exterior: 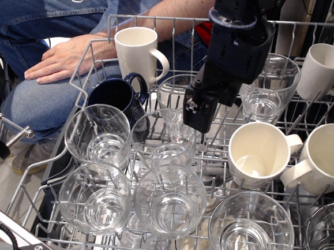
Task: Pick up glass cup
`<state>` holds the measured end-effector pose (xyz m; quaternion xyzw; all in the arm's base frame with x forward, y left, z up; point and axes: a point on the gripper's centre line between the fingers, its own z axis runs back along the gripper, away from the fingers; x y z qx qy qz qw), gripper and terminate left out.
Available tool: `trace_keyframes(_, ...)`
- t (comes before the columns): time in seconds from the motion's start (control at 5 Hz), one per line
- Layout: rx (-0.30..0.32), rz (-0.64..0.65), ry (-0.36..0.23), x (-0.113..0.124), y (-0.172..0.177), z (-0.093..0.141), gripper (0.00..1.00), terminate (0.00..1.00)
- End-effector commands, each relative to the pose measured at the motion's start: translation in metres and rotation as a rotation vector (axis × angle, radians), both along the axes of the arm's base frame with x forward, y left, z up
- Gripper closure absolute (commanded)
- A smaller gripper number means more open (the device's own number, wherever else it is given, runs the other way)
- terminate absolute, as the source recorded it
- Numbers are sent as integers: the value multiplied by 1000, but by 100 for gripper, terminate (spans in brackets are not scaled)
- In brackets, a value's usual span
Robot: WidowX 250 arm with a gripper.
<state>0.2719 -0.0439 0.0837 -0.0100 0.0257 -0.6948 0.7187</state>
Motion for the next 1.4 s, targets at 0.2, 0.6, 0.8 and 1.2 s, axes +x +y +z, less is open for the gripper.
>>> trace_keyframes(0.2,-3,-65,-9,6,5,-4,0,0)
trace_keyframes(0.6,30,-181,-58,15,14,-28,0,0)
trace_keyframes(0.8,40,-207,-98,22,17,-41,0,0)
trace_keyframes(1.2,70,-246,-116,18,14,-75,0,0)
